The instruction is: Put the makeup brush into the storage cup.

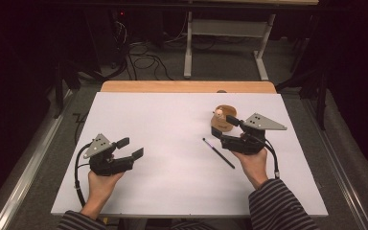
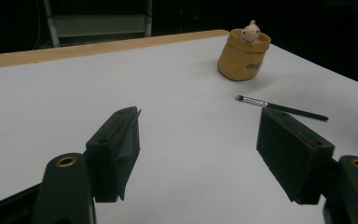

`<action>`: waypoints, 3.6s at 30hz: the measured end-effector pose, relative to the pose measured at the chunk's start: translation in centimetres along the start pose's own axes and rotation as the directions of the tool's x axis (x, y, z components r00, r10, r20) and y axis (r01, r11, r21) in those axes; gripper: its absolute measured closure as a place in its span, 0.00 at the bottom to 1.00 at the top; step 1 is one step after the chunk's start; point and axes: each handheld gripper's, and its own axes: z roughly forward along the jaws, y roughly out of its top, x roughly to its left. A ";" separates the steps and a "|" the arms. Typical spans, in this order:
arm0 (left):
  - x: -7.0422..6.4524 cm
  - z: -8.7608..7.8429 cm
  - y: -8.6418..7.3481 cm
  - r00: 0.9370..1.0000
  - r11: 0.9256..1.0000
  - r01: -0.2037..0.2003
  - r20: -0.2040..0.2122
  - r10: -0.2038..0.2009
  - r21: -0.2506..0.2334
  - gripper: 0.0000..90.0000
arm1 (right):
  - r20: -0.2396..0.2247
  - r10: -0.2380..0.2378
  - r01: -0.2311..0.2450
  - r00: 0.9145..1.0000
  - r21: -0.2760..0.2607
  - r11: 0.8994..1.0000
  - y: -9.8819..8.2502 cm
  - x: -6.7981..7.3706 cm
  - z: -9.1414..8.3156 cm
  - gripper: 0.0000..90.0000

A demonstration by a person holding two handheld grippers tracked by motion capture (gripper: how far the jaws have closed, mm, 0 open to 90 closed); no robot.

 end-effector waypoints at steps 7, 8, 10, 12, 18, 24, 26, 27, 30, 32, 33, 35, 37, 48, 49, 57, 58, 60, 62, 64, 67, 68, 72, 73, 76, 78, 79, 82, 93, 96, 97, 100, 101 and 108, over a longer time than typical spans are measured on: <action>0.0 0.0 0.0 1.000 1.000 -0.001 0.000 0.001 0.000 0.34 | 0.005 -0.012 0.012 1.000 0.006 1.000 0.4 0.2 0.8 0.33; 0.0 0.0 0.0 1.000 1.000 -0.001 0.000 0.001 0.000 0.34 | 0.005 -0.012 0.012 1.000 0.006 1.000 0.4 0.2 0.8 0.33; 0.0 0.0 0.0 1.000 1.000 -0.002 0.001 0.002 0.002 0.34 | 0.003 -0.011 0.011 1.000 0.009 1.000 0.5 0.3 1.2 0.33; 0.0 0.0 0.0 1.000 1.000 -0.004 0.002 0.004 0.004 0.34 | 0.001 -0.010 0.010 1.000 0.011 1.000 0.6 0.2 1.4 0.33; 0.0 0.0 0.0 1.000 1.000 -0.004 0.002 0.004 0.003 0.34 | 0.003 -0.011 0.011 1.000 0.023 1.000 0.7 0.2 2.2 0.34; 0.0 0.0 0.0 1.000 1.000 -0.004 0.002 0.004 0.001 0.34 | 0.008 -0.027 0.027 1.000 0.033 0.999 0.9 0.2 2.9 0.35; 0.0 0.0 0.0 1.000 1.000 -0.003 0.003 0.003 0.001 0.34 | 0.007 -0.026 0.026 1.000 0.033 0.999 1.0 0.2 3.0 0.35; 0.0 0.0 0.0 1.000 1.000 -0.003 0.003 0.003 0.001 0.34 | 0.008 -0.027 0.027 1.000 0.036 0.999 1.0 0.1 3.1 0.35; 0.0 0.0 0.0 1.000 1.000 -0.005 0.003 0.005 0.000 0.34 | 0.013 -0.026 0.026 1.000 0.039 0.999 1.0 0.1 3.2 0.35; 0.0 0.0 0.0 1.000 1.000 -0.004 0.002 0.004 0.000 0.34 | 0.017 -0.026 0.025 1.000 0.041 0.999 1.1 -0.1 3.3 0.35; 0.0 0.0 0.0 1.000 1.000 -0.004 0.002 0.004 -0.001 0.34 | 0.024 -0.026 0.025 0.999 0.041 0.999 1.3 -0.2 3.4 0.35; 0.0 0.0 0.0 1.000 1.000 -0.003 0.002 0.003 -0.001 0.34 | 0.028 -0.028 0.027 0.999 0.044 0.999 1.3 -0.3 3.4 0.35; 0.0 0.0 0.0 1.000 1.000 -0.004 0.004 0.004 -0.002 0.34 | 0.037 -0.028 0.026 0.999 0.052 0.998 1.5 -0.5 3.5 0.35; 0.0 0.0 0.0 1.000 1.000 -0.005 0.007 0.005 -0.001 0.34 | 0.049 -0.021 0.016 0.999 0.092 0.996 1.7 -0.9 3.8 0.35; 0.0 0.0 0.0 1.000 1.000 -0.004 0.008 0.004 0.000 0.34 | 0.049 -0.019 0.014 0.999 0.102 0.995 1.7 -1.0 3.8 0.35; 0.0 0.0 0.0 1.000 1.000 -0.005 0.008 0.005 0.002 0.34 | 0.044 -0.004 -0.003 0.999 0.145 0.989 2.0 -1.0 4.1 0.37; 0.0 0.0 0.0 1.000 1.000 -0.005 0.008 0.005 0.002 0.34 | 0.044 -0.004 -0.003 0.999 0.145 0.989 2.0 -1.0 4.1 0.37; 0.0 0.0 0.0 1.000 1.000 -0.006 0.009 0.006 0.002 0.34 | 0.044 -0.003 -0.004 0.999 0.165 0.986 2.1 -1.0 4.2 0.37; 0.0 0.0 0.0 1.000 1.000 -0.005 0.010 0.005 0.002 0.34 | 0.048 -0.004 -0.004 0.999 0.181 0.983 2.1 -1.0 4.3 0.37; 0.0 0.0 0.0 1.000 1.000 -0.006 0.011 0.006 0.003 0.34 | 0.049 -0.008 -0.001 0.999 0.197 0.980 2.2 -1.0 4.4 0.37; 0.0 0.0 0.0 1.000 1.000 -0.006 0.011 0.006 0.003 0.34 | 0.045 -0.014 0.004 0.999 0.217 0.976 2.3 -0.9 4.5 0.37; 0.0 0.0 0.0 1.000 1.000 -0.005 0.010 0.005 0.003 0.34 | 0.045 -0.016 0.006 0.999 0.224 0.975 2.4 -0.9 4.5 0.37; 0.0 0.0 0.0 1.000 1.000 -0.005 0.008 0.005 0.002 0.34 | 0.041 -0.015 0.004 0.999 0.250 0.968 2.5 -1.0 4.5 0.39; 0.0 0.0 0.0 1.000 1.000 -0.005 0.008 0.005 0.002 0.34 | 0.040 -0.018 0.008 0.999 0.255 0.967 2.5 -1.1 4.6 0.39; 0.0 0.0 0.0 1.000 1.000 -0.006 0.008 0.006 0.002 0.34 | 0.041 -0.026 0.014 0.999 0.272 0.962 2.6 -1.0 4.5 0.39; 0.0 0.0 0.0 1.000 1.000 -0.006 0.008 0.006 0.003 0.34 | 0.040 -0.031 0.019 0.999 0.278 0.960 2.7 -1.0 4.6 0.39; 0.0 0.0 0.0 1.000 1.000 -0.006 0.008 0.006 0.003 0.34 | 0.040 -0.036 0.023 0.999 0.291 0.956 2.8 -1.0 4.6 0.39; 0.0 0.0 0.0 1.000 1.000 -0.007 0.009 0.007 0.004 0.34 | 0.038 -0.044 0.030 0.998 0.305 0.952 3.0 -1.0 4.6 0.39; 0.0 0.0 0.0 1.000 1.000 -0.009 0.014 0.009 0.002 0.34 | 0.013 -0.054 0.044 0.998 0.398 0.916 3.2 -1.1 4.9 0.43; 0.0 0.0 0.0 1.000 1.000 -0.009 0.014 0.009 0.003 0.34 | 0.010 -0.054 0.045 0.998 0.416 0.908 3.5 -1.1 5.0 0.43; -0.1 0.0 0.0 1.000 1.000 -0.009 0.014 0.009 0.003 0.34 | 0.009 -0.055 0.046 0.998 0.421 0.906 3.6 -1.1 5.0 0.43; 0.0 0.0 0.0 1.000 1.000 -0.009 0.013 0.009 0.003 0.34 | 0.008 -0.058 0.049 0.998 0.434 0.900 3.7 -1.1 5.1 0.43; 0.0 0.0 0.0 1.000 1.000 -0.009 0.013 0.008 0.003 0.34 | 0.005 -0.062 0.053 0.998 0.449 0.892 3.9 -1.1 5.1 0.44; 0.0 0.0 0.0 1.000 1.000 -0.009 0.013 0.009 0.006 0.34 | 0.002 -0.074 0.063 0.997 0.508 0.859 4.1 -1.1 5.6 0.44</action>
